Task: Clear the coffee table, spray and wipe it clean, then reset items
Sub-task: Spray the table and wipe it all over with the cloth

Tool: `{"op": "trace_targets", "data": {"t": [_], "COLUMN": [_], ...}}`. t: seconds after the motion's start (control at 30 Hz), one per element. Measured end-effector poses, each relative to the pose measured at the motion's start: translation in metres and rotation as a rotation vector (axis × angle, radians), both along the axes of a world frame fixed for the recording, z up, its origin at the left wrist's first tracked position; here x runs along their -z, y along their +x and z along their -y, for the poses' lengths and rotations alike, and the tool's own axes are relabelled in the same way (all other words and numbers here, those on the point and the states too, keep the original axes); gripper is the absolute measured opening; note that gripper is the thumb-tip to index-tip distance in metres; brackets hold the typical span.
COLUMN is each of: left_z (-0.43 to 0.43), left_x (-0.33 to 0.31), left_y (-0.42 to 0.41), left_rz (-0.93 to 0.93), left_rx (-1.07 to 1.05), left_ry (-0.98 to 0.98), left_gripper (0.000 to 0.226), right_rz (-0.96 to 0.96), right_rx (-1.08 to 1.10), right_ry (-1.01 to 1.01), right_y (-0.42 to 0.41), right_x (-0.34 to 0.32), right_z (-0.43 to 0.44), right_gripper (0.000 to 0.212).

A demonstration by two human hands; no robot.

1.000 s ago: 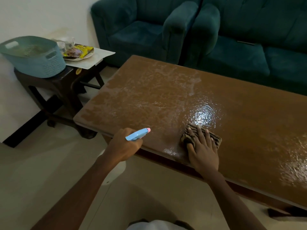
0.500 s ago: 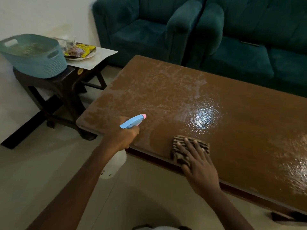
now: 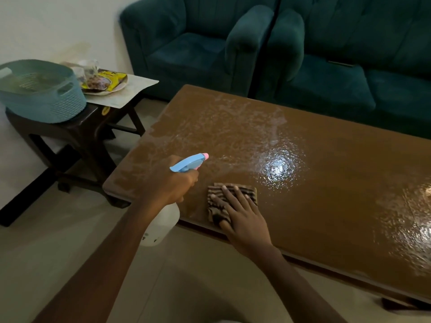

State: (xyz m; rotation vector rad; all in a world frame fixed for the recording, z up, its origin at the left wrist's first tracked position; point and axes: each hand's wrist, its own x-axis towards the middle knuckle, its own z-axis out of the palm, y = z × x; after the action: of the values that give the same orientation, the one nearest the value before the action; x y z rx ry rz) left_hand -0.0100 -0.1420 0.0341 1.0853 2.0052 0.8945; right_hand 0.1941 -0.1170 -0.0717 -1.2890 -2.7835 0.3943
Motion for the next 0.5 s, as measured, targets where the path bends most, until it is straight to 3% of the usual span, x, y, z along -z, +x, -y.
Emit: {"op": "trace_targets", "data": {"t": [0.27, 0.5], "left_z": [-0.047, -0.088], "left_x": [-0.008, -0.008], "left_y": [0.016, 0.031], "left_rz": [-0.080, -0.234], "left_rx": [0.133, 0.203], "left_ry": [-0.108, -0.102], "left_gripper": [0.015, 0.024], "right_rz": [-0.007, -0.034], "right_rx": [0.276, 0.318], "right_ry": [-0.003, 0.010], "right_y": [0.074, 0.083], "right_x": [0.002, 0.003], "right_z": [-0.025, -0.049], "right_gripper": [0.061, 0.065]}}
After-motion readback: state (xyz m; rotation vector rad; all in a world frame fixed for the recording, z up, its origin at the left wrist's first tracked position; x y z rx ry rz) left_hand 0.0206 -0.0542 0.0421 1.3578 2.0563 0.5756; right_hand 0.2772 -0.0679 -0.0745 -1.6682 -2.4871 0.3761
